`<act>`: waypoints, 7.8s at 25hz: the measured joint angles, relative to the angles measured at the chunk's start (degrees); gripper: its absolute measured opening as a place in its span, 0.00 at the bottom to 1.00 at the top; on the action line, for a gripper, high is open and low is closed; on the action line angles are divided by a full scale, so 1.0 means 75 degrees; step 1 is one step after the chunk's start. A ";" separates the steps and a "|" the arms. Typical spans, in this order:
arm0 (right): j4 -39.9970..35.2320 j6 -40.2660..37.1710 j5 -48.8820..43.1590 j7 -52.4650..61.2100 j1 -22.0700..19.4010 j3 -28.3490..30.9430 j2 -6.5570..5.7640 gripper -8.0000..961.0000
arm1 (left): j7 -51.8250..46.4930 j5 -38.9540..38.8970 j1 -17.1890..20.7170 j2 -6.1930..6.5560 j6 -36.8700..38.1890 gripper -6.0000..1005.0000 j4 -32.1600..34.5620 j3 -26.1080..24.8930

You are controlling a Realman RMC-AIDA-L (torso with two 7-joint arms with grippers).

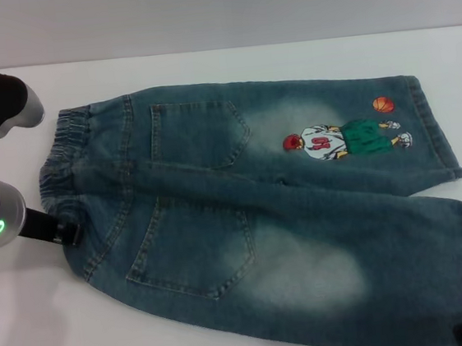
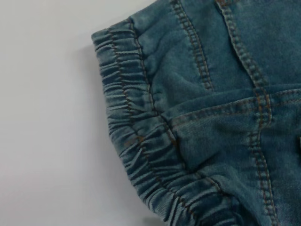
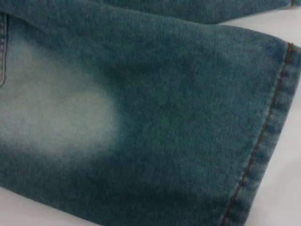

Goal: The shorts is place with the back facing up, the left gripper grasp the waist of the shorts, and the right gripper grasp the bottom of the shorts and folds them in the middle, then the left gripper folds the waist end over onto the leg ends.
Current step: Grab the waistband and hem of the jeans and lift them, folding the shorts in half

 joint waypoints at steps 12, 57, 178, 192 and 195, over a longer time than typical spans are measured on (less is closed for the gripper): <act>-0.0270 -0.0164 -0.0118 0.0003 0.0117 -0.0061 -0.0007 0.72 | -0.0067 -0.0125 -0.0048 0.0000 0.0124 0.23 0.0070 0.0107; -0.0622 -0.0401 -0.0800 0.0003 0.0284 -0.0358 0.0178 0.72 | -0.0069 -0.0253 -0.0289 -0.0005 0.0286 0.23 0.0264 0.0122; -0.0583 0.2373 -0.1432 -0.0002 0.0397 -0.1277 -0.0173 0.01 | -0.0284 -0.0415 -0.0120 0.0005 0.1138 0.23 0.0093 -0.0135; -0.0424 0.5490 -0.4092 -0.0002 -0.0727 -0.1484 0.0145 0.01 | -0.0268 -0.1006 0.0248 0.0024 0.2838 0.23 -0.0081 -0.0113; -0.0429 0.6220 -0.4675 -0.0003 -0.1028 -0.1540 0.0317 0.01 | -0.0235 -0.1034 0.0241 0.0023 0.3101 0.23 -0.0060 -0.0097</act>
